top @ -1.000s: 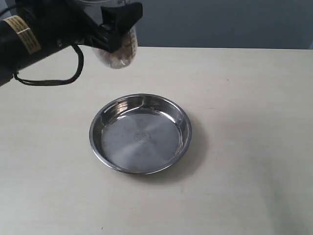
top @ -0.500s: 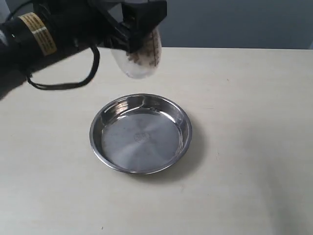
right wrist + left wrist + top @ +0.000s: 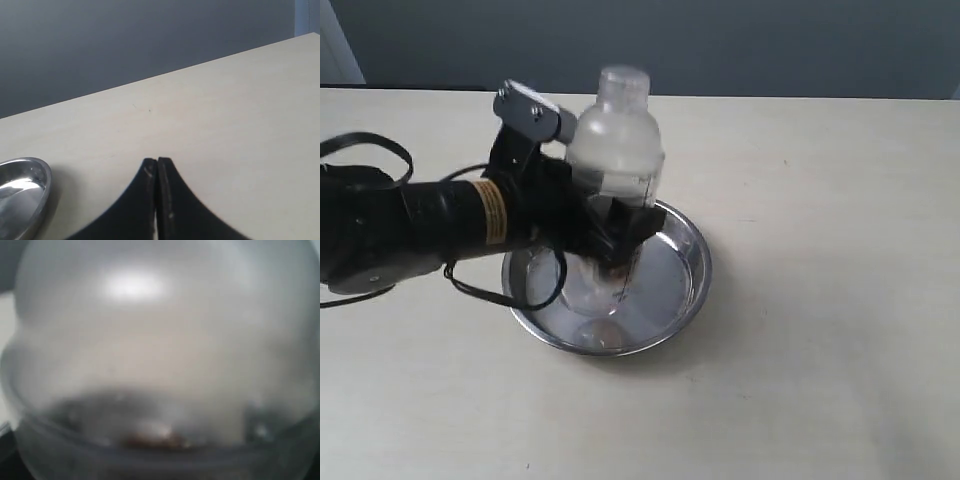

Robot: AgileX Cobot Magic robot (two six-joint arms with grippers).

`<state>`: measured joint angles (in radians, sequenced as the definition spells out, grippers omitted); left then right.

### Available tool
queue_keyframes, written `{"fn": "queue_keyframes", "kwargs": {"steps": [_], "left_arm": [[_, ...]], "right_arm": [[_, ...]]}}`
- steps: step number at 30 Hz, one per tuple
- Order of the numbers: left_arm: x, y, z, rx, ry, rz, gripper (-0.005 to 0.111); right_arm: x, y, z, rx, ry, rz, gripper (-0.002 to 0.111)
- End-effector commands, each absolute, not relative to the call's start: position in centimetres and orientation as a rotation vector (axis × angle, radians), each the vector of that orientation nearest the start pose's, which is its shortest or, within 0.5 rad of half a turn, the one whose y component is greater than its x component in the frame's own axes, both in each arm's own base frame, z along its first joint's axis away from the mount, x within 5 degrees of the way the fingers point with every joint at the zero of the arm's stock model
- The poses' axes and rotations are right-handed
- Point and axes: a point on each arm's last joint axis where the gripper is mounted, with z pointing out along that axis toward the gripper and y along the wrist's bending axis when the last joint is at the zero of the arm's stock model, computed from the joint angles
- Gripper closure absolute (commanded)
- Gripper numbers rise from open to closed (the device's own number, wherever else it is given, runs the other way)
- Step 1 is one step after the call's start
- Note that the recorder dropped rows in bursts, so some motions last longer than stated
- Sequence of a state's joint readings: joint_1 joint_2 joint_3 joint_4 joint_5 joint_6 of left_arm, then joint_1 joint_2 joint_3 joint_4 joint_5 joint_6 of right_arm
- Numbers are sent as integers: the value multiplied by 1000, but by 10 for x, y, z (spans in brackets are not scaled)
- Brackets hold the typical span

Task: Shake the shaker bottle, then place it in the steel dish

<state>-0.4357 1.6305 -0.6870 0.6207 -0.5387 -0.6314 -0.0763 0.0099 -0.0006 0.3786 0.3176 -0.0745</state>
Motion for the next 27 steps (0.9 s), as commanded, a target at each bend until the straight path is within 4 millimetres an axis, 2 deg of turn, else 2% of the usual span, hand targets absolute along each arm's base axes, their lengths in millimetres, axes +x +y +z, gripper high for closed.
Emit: {"fn": "queue_keyframes", "kwargs": {"steps": [1,2,3,4,5,6,7,8,9,10,11,13,14,15,17,18,19,22,23,24,25,27], "left_arm": [[267,-168,273,609,1532,-759,106],[267,-166,283,628,1506,-707,106],[269,-163,282,597,1547,-670,106],[271,-163,265,570,1640,-661,106],[269,-166,214,589,1824,-657,106],[268,-168,192,583,1887,-675,106],[268,-170,185,564,1872,-723,106],[268,-172,200,561,1786,-759,106],[264,-172,247,559,1599,-787,106],[263,-171,269,566,1529,-761,106],[263,-169,281,579,1545,-683,106],[265,-169,213,602,1843,-621,106],[266,-167,174,514,1979,-642,106],[266,-168,173,495,1963,-665,106],[258,-178,240,576,1645,-755,106],[256,-178,286,590,1499,-699,106],[255,-175,294,564,1516,-663,106],[259,-173,203,550,1886,-613,106],[260,-171,181,492,1967,-619,106],[260,-171,175,467,1989,-623,106],[260,-172,179,474,1956,-639,106],[256,-178,220,529,1774,-703,106]], "right_arm": [[55,6,187,243,1764,248,109],[55,6,187,243,1764,248,109],[55,6,187,243,1764,248,109],[55,6,187,243,1764,248,109],[55,6,187,243,1764,248,109],[55,6,187,243,1764,248,109],[55,6,187,243,1764,248,109],[55,6,187,243,1764,248,109],[55,6,187,243,1764,248,109],[55,6,187,243,1764,248,109],[55,6,187,243,1764,248,109],[55,6,187,243,1764,248,109],[55,6,187,243,1764,248,109],[55,6,187,243,1764,248,109],[55,6,187,243,1764,248,109],[55,6,187,243,1764,248,109],[55,6,187,243,1764,248,109],[55,6,187,243,1764,248,109],[55,6,187,243,1764,248,109],[55,6,187,243,1764,248,109],[55,6,187,243,1764,248,109],[55,6,187,243,1764,248,109]]}}
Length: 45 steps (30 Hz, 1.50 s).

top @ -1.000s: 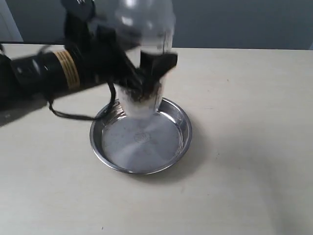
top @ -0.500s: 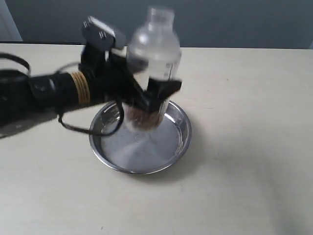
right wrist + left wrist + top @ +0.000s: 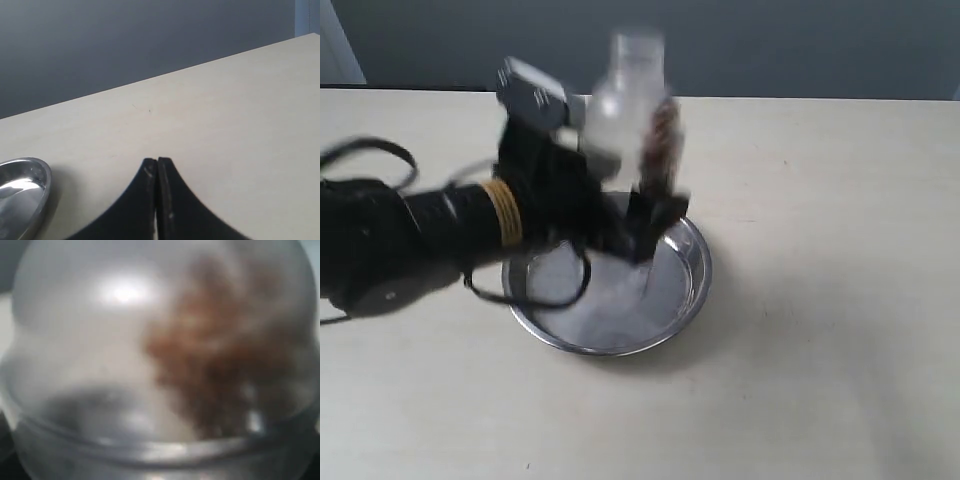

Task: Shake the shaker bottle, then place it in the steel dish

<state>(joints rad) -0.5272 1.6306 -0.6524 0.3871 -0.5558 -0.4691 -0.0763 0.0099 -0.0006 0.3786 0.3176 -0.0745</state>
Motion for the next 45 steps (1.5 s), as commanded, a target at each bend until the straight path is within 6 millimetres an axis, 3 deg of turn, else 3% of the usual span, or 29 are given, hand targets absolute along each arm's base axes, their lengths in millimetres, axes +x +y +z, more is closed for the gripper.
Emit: {"fn": "queue_keyframes", "kwargs": {"steps": [1,2,4,7,9,14,16,18,19,20,23,24,25,28,30,32,33,35,36,37,39,40,41,42,44,45], "left_arm": [[252,-180,248,539,1669,-730,106],[247,-179,273,554,1581,-729,106],[244,-176,285,567,1560,-694,106],[248,-173,246,565,1741,-626,106],[248,-174,230,585,1741,-620,106],[252,-178,228,527,1671,-681,106],[255,-181,247,536,1570,-695,106],[255,-183,283,588,1456,-650,106],[257,-181,289,584,1477,-622,106],[261,-179,279,529,1582,-620,106],[272,-181,213,503,1857,-576,106],[274,-181,210,479,1870,-589,106],[274,-184,218,492,1833,-605,106],[261,-188,267,675,1613,-548,106],[275,-162,281,527,1629,-381,106],[290,-135,278,162,1711,-387,106],[287,-142,276,211,1737,-405,106],[263,-177,268,682,1723,-365,106],[256,-185,264,801,1711,-340,106],[257,-184,259,789,1724,-339,106],[279,-154,249,416,1800,-352,106],[291,-135,242,122,1832,-371,106],[293,-133,235,-13,1871,-426,106],[286,-147,235,177,1883,-437,106],[258,-182,238,737,1800,-396,106],[256,-183,237,770,1788,-387,106]], "right_arm": [[55,6,187,243,1764,248,109],[55,6,187,243,1764,248,109],[55,6,187,243,1764,248,109],[55,6,187,243,1764,248,109],[55,6,187,243,1764,248,109],[55,6,187,243,1764,248,109],[55,6,187,243,1764,248,109],[55,6,187,243,1764,248,109],[55,6,187,243,1764,248,109],[55,6,187,243,1764,248,109],[55,6,187,243,1764,248,109],[55,6,187,243,1764,248,109],[55,6,187,243,1764,248,109],[55,6,187,243,1764,248,109],[55,6,187,243,1764,248,109],[55,6,187,243,1764,248,109],[55,6,187,243,1764,248,109],[55,6,187,243,1764,248,109],[55,6,187,243,1764,248,109],[55,6,187,243,1764,248,109],[55,6,187,243,1764,248,109],[55,6,187,243,1764,248,109],[55,6,187,243,1764,248,109],[55,6,187,243,1764,248,109],[55,6,187,243,1764,248,109],[55,6,187,243,1764,248,109]]}}
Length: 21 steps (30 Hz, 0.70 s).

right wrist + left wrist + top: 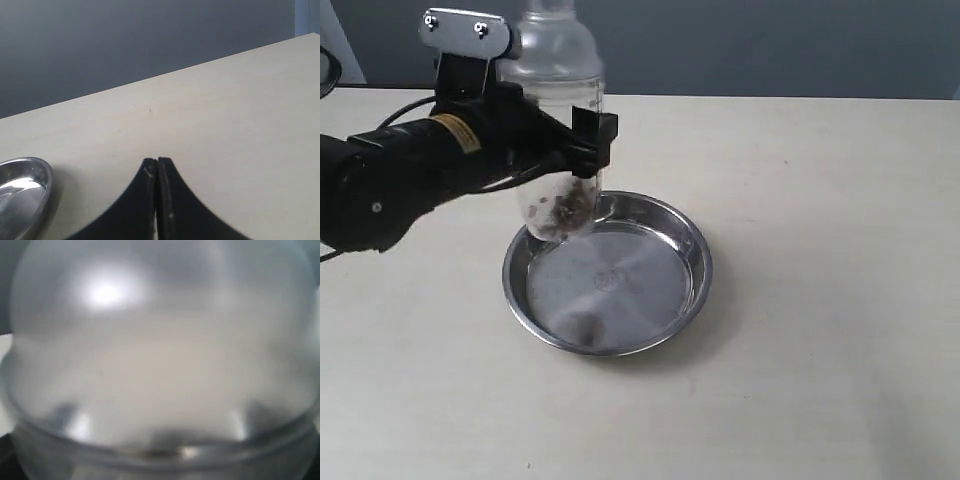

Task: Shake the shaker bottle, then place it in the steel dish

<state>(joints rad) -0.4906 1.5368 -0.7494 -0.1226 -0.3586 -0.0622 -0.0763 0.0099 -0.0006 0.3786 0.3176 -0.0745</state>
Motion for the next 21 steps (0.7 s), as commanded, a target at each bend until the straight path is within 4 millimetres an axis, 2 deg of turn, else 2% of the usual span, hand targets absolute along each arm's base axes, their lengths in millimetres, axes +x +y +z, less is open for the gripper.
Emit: {"fn": "queue_keyframes", "kwargs": {"steps": [1,3,4,6,7,8,10,11,13,14,15,16,17,18,19,20,21], "left_arm": [[266,-173,237,613,1818,-392,106],[289,-142,231,10,1901,-464,106],[288,-147,232,34,1929,-476,106],[264,-177,239,613,1858,-387,106],[258,-181,242,710,1807,-372,106],[263,-175,245,581,1802,-401,106],[278,-153,243,155,1860,-465,106],[276,-157,244,174,1873,-474,106],[256,-179,249,644,1785,-389,106],[259,-174,247,591,1764,-388,106],[271,-158,244,339,1826,-410,106],[273,-154,236,220,1910,-434,106],[263,-165,238,449,1886,-401,106],[248,-178,236,768,1790,-338,106],[255,-172,236,635,1796,-365,106],[273,-145,227,135,1915,-430,106],[270,-150,226,173,1939,-442,106]], "right_arm": [[55,6,187,243,1764,248,109],[55,6,187,243,1764,248,109],[55,6,187,243,1764,248,109],[55,6,187,244,1763,250,109],[55,6,187,244,1763,250,109],[55,6,187,244,1763,250,109],[55,6,187,244,1763,250,109],[55,6,187,244,1763,250,109],[55,6,187,244,1763,250,109],[55,6,187,243,1764,248,109],[55,6,187,243,1764,248,109],[55,6,187,243,1764,248,109],[55,6,187,243,1764,248,109],[55,6,187,243,1764,248,109],[55,6,187,243,1764,248,109],[55,6,187,243,1764,248,109],[55,6,187,243,1764,248,109]]}}
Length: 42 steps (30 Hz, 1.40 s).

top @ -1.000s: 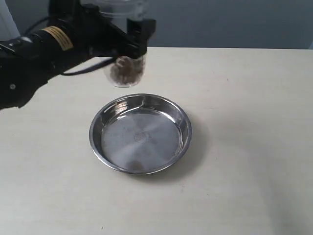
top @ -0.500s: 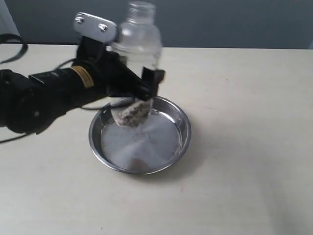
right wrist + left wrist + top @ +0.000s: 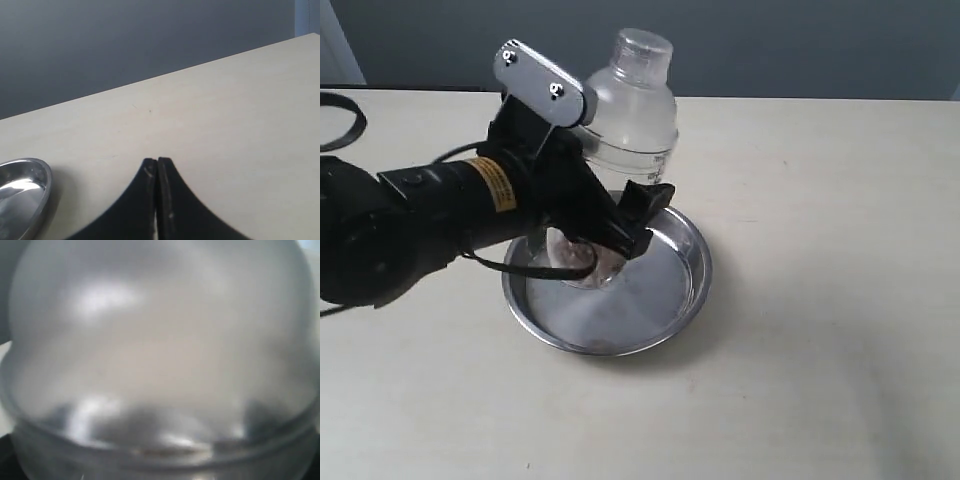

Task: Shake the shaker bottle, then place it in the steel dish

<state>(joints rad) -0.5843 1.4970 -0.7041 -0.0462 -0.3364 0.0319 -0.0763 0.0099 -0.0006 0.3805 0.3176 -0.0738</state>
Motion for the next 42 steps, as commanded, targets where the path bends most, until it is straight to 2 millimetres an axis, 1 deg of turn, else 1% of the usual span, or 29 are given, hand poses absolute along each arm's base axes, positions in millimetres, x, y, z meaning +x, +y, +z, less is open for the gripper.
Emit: {"fn": "queue_keyframes", "kwargs": {"steps": [1,2,4,5,6,7,8,9,10,11,14,15,16,17,21,22,23,26,27,28,32,33,34,36,37,38,39,40,42], "left_arm": [[248,-176,232,704,1822,-367,106],[252,-169,234,590,1802,-385,106],[275,-134,226,29,1902,-396,106],[275,-134,222,75,1927,-386,106],[272,-142,228,218,1892,-400,106],[269,-150,248,283,1814,-447,106],[253,-161,303,466,1591,-477,106],[242,-163,340,525,1447,-472,106],[242,-162,341,494,1465,-483,106],[246,-162,327,452,1541,-497,106],[264,-165,241,390,1831,-474,106],[268,-166,227,328,1879,-495,106],[269,-168,227,306,1874,-522,106],[268,-171,235,315,1829,-544,106],[252,-177,315,465,1513,-569,106],[252,-177,316,466,1516,-567,106],[254,-177,303,468,1578,-557,106],[263,-181,237,479,1813,-521,106],[265,-182,228,465,1835,-523,106],[265,-183,227,468,1824,-527,106],[248,-186,293,544,1533,-575,106],[246,-184,299,542,1513,-577,106],[248,-182,293,520,1546,-575,106],[254,-184,256,502,1686,-559,106],[258,-184,228,472,1787,-549,106],[261,-185,216,454,1831,-543,106],[262,-185,211,451,1846,-541,106],[262,-187,218,436,1819,-567,106],[255,-192,250,469,1685,-616,106]], "right_arm": [[55,6,187,243,1764,248,109],[55,6,187,243,1764,248,109],[55,6,187,243,1764,248,109],[55,6,187,243,1764,248,109],[55,6,187,243,1764,248,109],[55,6,187,243,1764,248,109],[55,6,187,243,1764,248,109],[55,6,187,243,1764,248,109],[55,6,187,243,1764,248,109],[55,6,187,243,1764,248,109],[55,6,187,243,1764,248,109],[55,6,187,243,1764,248,109],[55,6,187,243,1764,248,109],[55,6,187,243,1764,248,109],[55,6,187,243,1764,248,109],[55,6,187,243,1764,248,109],[55,6,187,243,1764,248,109],[55,6,187,243,1764,248,109],[55,6,187,243,1764,248,109],[55,6,187,243,1764,248,109],[55,6,187,243,1764,248,109],[55,6,187,243,1764,248,109],[55,6,187,243,1764,248,109],[55,6,187,243,1764,248,109],[55,6,187,243,1764,248,109],[55,6,187,243,1764,248,109],[55,6,187,243,1764,248,109],[55,6,187,243,1764,248,109],[55,6,187,243,1764,248,109]]}}
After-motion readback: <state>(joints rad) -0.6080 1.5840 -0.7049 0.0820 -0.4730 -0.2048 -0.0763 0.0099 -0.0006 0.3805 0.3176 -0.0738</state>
